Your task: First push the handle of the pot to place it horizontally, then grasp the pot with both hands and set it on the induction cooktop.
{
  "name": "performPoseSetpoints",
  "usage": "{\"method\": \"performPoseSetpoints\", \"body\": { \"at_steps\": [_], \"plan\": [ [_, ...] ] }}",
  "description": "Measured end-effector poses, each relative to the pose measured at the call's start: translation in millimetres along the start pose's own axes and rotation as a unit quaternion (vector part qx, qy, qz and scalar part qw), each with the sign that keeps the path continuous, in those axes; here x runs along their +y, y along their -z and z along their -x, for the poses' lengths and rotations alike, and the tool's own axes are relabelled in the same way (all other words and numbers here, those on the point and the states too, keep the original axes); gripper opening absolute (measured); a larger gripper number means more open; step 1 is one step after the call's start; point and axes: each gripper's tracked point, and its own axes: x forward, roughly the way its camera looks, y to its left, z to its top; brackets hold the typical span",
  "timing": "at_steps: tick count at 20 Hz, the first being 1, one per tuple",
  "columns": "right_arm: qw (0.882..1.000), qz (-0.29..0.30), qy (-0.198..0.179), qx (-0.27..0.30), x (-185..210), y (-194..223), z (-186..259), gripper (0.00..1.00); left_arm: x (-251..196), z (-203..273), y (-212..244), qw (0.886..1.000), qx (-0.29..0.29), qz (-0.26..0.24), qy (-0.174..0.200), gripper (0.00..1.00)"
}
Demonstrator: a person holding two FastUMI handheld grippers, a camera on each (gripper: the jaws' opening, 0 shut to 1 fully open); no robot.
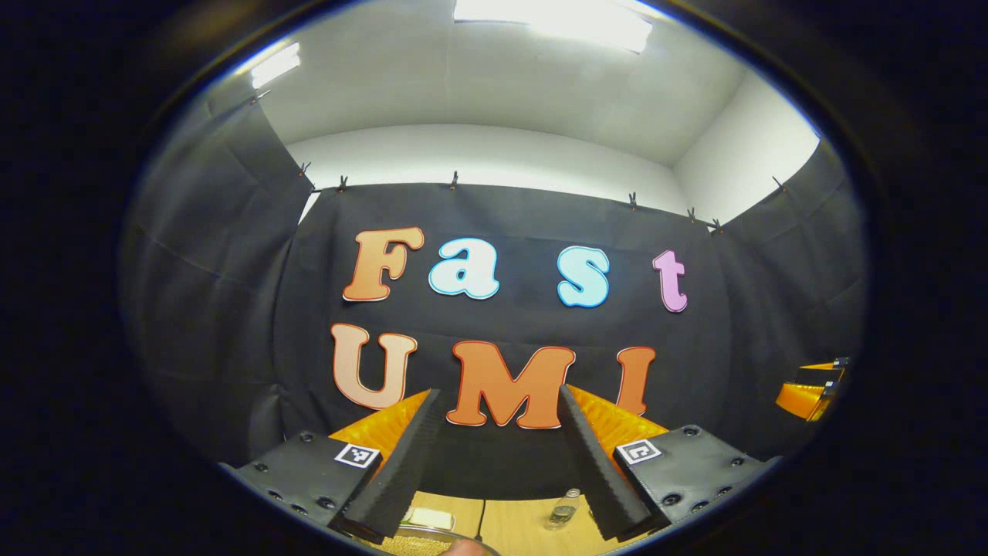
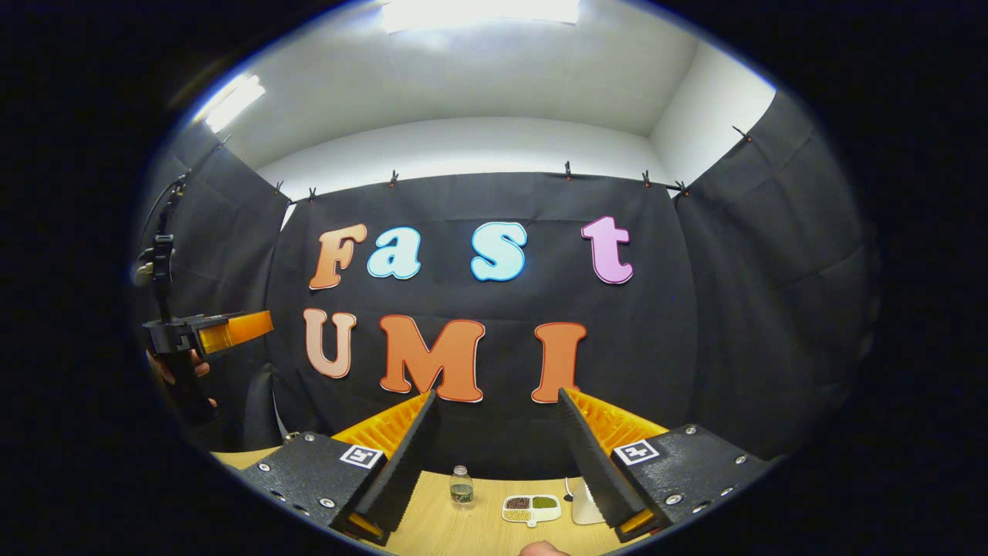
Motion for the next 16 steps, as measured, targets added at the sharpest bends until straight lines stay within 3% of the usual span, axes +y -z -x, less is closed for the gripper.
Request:
{"method": "performPoseSetpoints", "body": {
  "at_steps": [2, 3, 4, 8, 10, 12, 16],
  "plan": [
    [1.000, 0.004, 0.005, 0.001, -3, -2, -1, 0.93, -3, 2, 4, 1.000, 0.007, 0.001, 0.002, 0.93],
    [1.000, 0.006, 0.006, 0.001, -4, -1, -1, 0.93, -4, 2, 5, 1.000, 0.007, 0.000, 0.003, 0.96],
    [1.000, 0.007, 0.007, 0.002, -3, 0, -2, 0.98, -7, 1, 4, 1.000, 0.007, -0.001, 0.005, 0.96],
    [1.000, 0.000, 0.006, 0.001, -3, 0, -2, 0.93, -13, 0, 2, 1.000, 0.007, -0.002, 0.014, 0.93],
    [1.000, 0.002, 0.007, 0.004, -4, 3, -6, 0.98, -13, 2, 4, 1.000, 0.008, -0.004, 0.015, 0.93],
    [1.000, -0.002, 0.008, 0.006, -3, 4, -6, 0.93, -14, 0, 4, 1.000, 0.008, -0.006, 0.018, 0.93],
    [1.000, -0.003, 0.005, 0.004, -2, 4, -7, 0.93, -15, -1, 5, 1.000, 0.006, -0.012, 0.020, 0.93]
  ]
}}
